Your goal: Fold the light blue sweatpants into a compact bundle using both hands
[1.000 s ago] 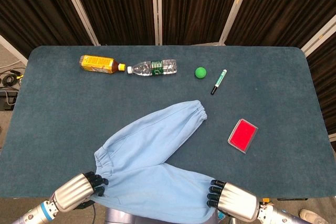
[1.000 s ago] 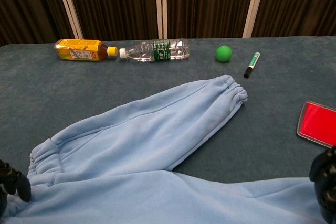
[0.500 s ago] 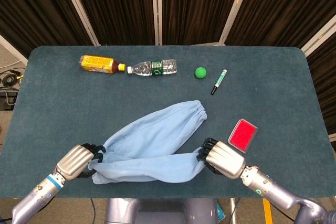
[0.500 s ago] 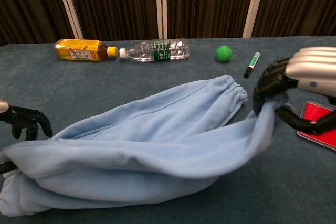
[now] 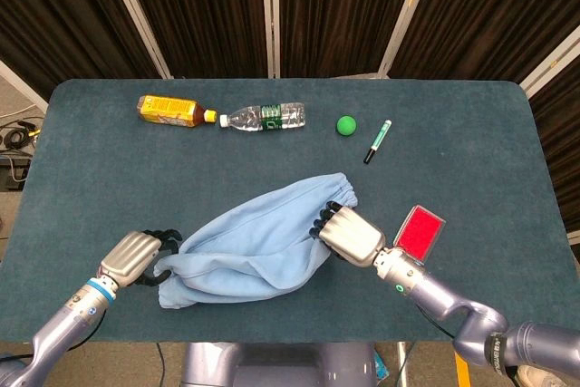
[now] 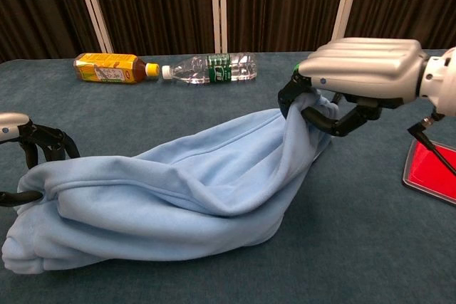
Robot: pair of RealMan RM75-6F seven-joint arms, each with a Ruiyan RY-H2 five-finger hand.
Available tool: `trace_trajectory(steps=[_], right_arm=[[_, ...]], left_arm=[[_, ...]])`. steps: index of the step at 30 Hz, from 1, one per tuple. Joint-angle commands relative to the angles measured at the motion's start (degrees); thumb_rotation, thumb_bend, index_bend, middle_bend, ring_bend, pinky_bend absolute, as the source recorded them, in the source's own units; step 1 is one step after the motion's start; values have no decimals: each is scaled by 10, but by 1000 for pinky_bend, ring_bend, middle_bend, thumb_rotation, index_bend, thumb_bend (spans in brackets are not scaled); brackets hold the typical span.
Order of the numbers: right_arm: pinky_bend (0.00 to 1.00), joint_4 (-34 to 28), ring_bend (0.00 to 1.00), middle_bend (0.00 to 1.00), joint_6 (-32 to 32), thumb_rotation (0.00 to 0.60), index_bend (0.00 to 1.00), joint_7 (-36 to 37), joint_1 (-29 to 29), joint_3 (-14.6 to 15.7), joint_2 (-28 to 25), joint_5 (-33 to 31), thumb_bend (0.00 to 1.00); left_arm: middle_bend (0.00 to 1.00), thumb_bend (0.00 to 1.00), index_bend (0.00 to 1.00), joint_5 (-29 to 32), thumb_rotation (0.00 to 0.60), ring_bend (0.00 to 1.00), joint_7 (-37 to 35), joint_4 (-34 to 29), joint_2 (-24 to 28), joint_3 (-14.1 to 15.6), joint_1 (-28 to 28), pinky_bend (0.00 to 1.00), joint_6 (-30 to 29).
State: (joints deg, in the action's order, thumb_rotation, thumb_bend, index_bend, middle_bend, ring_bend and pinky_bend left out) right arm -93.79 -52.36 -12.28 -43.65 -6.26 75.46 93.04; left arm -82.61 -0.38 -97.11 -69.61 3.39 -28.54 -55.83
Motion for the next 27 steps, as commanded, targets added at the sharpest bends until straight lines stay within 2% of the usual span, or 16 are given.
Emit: trace_trajectory(steps=[1, 4, 6, 8, 10, 11, 12, 15, 20, 27], right_arm=[[310, 14, 382, 510, 13, 600, 573, -15, -13, -13, 13, -19, 641], [310, 24, 382, 510, 21, 600, 573, -24, -19, -19, 21, -32, 641], [310, 39, 382, 510, 34, 600, 573, -35, -27, -25, 31, -50, 640], [310, 56, 382, 510, 46, 600, 573, -50, -35, -30, 43, -71, 639], [310, 67, 382, 510, 53, 600, 572, -61, -39, -33, 53, -89, 640], [311, 72, 382, 509, 56, 600, 572, -67, -41, -35, 57, -98, 639], [311, 77, 382, 508, 59, 600, 571, -73, -43, -37, 61, -107, 639], [311, 92, 382, 506, 71, 600, 568, -93, -52, -44, 73, -140, 637], [311, 120, 382, 502, 85, 600, 565, -131, -69, -54, 99, -196, 637], [311, 153, 382, 494, 95, 600, 557, -162, -87, -60, 130, -254, 644]], left_arm=[[221, 372, 483, 11, 600, 295, -6, 1, 5, -6, -5, 362, 12], [208, 369, 472, 5, 600, 270, -6, 8, 6, -4, -9, 351, 17], [161, 360, 432, 5, 600, 217, -4, 15, 8, 2, -14, 310, 34], [50, 288, 278, 12, 600, 90, -6, 12, 15, 7, -22, 195, 60], [1, 204, 96, 19, 600, 12, -4, 9, 20, 8, -29, 73, 76], [0, 169, 28, 21, 600, 0, -2, 8, 22, 8, -30, 26, 79], [0, 147, 5, 23, 600, 0, 0, 7, 23, 7, -31, 9, 79], [0, 109, 0, 23, 600, 0, -3, 2, 28, 2, -28, 0, 66], [0, 108, 0, 8, 600, 0, -19, 1, 46, -7, -13, 0, 23], [0, 109, 0, 5, 600, 0, -43, 8, 59, -13, -6, 0, 7]])
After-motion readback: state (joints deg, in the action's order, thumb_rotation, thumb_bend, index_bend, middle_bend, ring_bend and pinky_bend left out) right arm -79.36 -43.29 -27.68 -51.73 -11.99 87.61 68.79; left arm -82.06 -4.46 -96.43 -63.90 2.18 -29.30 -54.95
